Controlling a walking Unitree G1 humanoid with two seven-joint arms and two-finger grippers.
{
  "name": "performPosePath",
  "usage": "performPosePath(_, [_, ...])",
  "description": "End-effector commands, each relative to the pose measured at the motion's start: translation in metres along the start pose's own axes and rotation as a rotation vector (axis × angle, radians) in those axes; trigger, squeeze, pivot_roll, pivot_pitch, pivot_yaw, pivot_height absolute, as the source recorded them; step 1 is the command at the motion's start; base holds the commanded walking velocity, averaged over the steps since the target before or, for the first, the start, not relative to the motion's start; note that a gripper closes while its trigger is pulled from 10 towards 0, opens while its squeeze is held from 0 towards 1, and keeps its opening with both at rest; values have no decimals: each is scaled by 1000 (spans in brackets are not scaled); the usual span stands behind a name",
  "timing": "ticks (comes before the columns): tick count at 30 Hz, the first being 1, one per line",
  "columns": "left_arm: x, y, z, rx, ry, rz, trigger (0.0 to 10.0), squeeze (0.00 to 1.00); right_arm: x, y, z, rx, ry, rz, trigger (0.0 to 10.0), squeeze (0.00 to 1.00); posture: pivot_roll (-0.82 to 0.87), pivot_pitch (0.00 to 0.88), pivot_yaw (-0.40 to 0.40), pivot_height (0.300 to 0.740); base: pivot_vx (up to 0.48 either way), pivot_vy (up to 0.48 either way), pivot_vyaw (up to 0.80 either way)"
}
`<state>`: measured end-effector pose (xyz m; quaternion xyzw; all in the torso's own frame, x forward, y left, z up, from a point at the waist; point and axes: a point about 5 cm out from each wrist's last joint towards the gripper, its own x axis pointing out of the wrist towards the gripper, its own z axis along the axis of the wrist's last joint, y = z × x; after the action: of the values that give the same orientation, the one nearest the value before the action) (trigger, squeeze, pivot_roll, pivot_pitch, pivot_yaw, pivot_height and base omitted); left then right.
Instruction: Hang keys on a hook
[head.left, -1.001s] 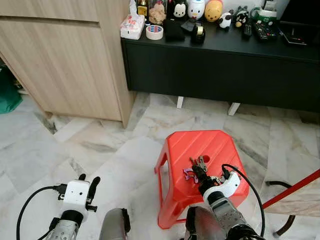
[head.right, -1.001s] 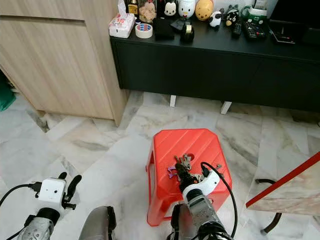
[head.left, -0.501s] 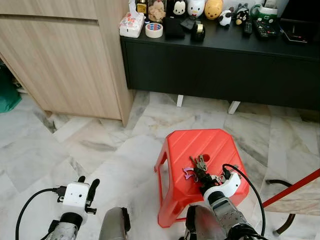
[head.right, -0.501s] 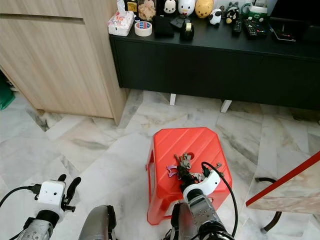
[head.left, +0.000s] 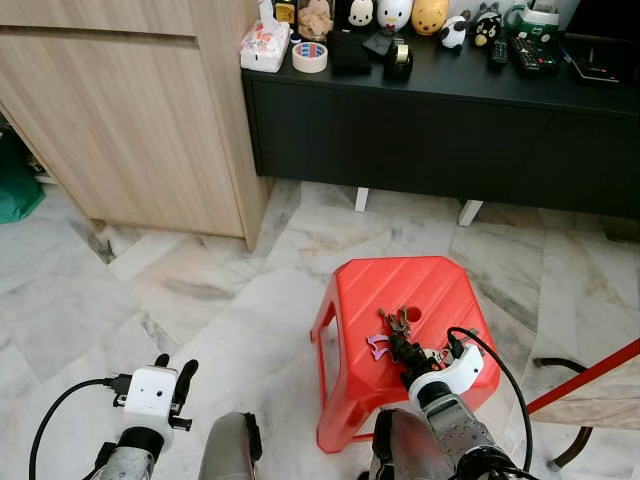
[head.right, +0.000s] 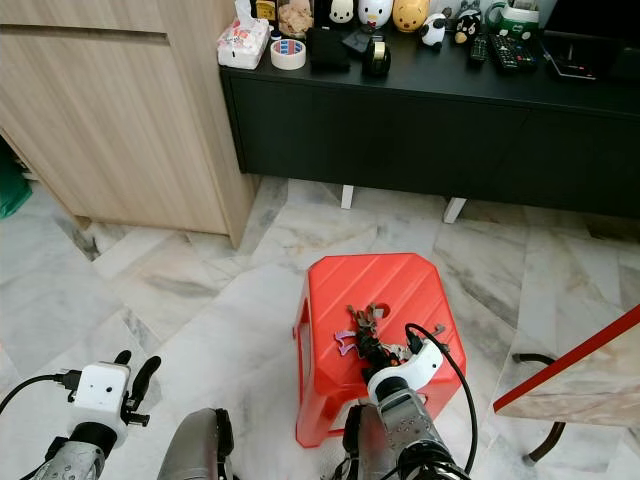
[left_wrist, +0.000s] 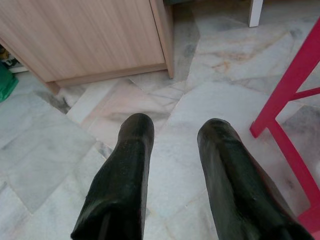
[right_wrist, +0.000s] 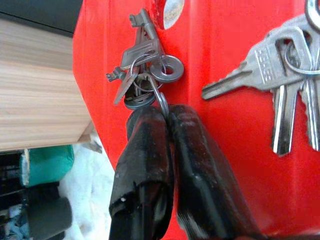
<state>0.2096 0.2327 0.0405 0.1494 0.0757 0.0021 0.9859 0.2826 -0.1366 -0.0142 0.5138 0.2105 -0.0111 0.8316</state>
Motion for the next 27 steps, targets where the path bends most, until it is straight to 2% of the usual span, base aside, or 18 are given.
performPosePath(1, [0, 1, -2, 6, 13, 4, 10000, 0, 0, -1, 1, -26, -2, -8, 0, 0, 137, 159, -67, 604, 0, 0, 0])
performPosePath(2, [1, 1, -2, 7, 13, 7, 10000, 0, 1, 1, 3, -64, -4, -4, 0, 0, 136, 150, -69, 604, 0, 0, 0])
performPosePath(3, [2, 2, -2, 7, 12, 13, 10000, 0, 2, 5, 5, -198, -7, 11, 0, 0, 133, 143, -70, 604, 0, 0, 0])
performPosePath(5, [5, 3, -2, 5, 12, 20, 10000, 0, 4, 15, 9, -348, -33, 45, 0, 0, 123, 128, -74, 604, 0, 0, 0])
performPosePath(7, [7, 3, -3, 2, 11, 26, 10000, 0, 5, 19, 14, -370, -77, 53, 0, 0, 117, 116, -76, 604, 0, 0, 0])
performPosePath(10, [14, 3, -3, -8, 11, 44, 10000, 0, 2, 33, 27, -558, -192, 75, 0, 0, 104, 87, -80, 604, 0, 0, 0])
performPosePath(11, [15, 3, -3, -9, 12, 45, 10000, 0, 1, 34, 28, -565, -200, 79, 0, 0, 104, 87, -80, 604, 0, 0, 0])
performPosePath(12, [16, 3, -4, -11, 13, 48, 10000, 0, 0, 36, 30, -587, -223, 79, 10000, 0, 100, 75, -81, 604, 0, 0, 0])
performPosePath(17, [21, 4, -8, -44, 31, 85, 10000, 0, -7, 43, 35, -739, -275, 89, 10000, 0, 91, 43, -88, 604, 0, 0, 0])
performPosePath(19, [21, 5, -9, -48, 34, 89, 10000, 0, -8, 43, 35, -746, -279, 87, 10000, 0, 91, 43, -88, 604, 0, 0, 0])
performPosePath(20, [21, 6, -10, -56, 38, 100, 10000, 0, -8, 32, 33, -758, -222, 18, 10000, 0, 91, 29, -92, 604, 0, 0, 0])
performPosePath(21, [21, 6, -10, -56, 38, 100, 10000, 0, -8, 32, 33, -758, -222, 18, 10000, 0, 91, 29, -92, 604, 0, 0, 0])
performPosePath(22, [21, 7, -11, -59, 40, 105, 10000, 0, -8, 26, 32, -777, -184, -26, 10000, 0, 90, 24, -94, 604, 0, 0, 0])
performPosePath(23, [21, 7, -11, -60, 40, 110, 10000, 0, -11, 23, 34, -812, -189, -40, 10000, 0, 94, 17, -99, 604, 0, 0, 0])
performPosePath(24, [22, 8, -11, -60, 40, 114, 10000, 0, -12, 27, 36, -912, -207, -3, 10000, 0, 97, 10, -100, 604, 0, 0, 0])
performPosePath(25, [22, 8, -11, -60, 40, 114, 10000, 0, -12, 27, 36, -912, -207, -3, 10000, 0, 97, 10, -100, 604, 0, 0, 0])
performPosePath(26, [22, 9, -11, -61, 39, 118, 10000, 0, -14, 32, 38, -972, -233, 36, 10000, 0, 94, 6, -101, 604, 0, 0, 0])
performPosePath(27, [22, 9, -12, -61, 38, 120, 10000, 0, -14, 37, 39, -987, -259, 54, 10000, 0, 90, 0, -102, 604, 0, 0, 0])
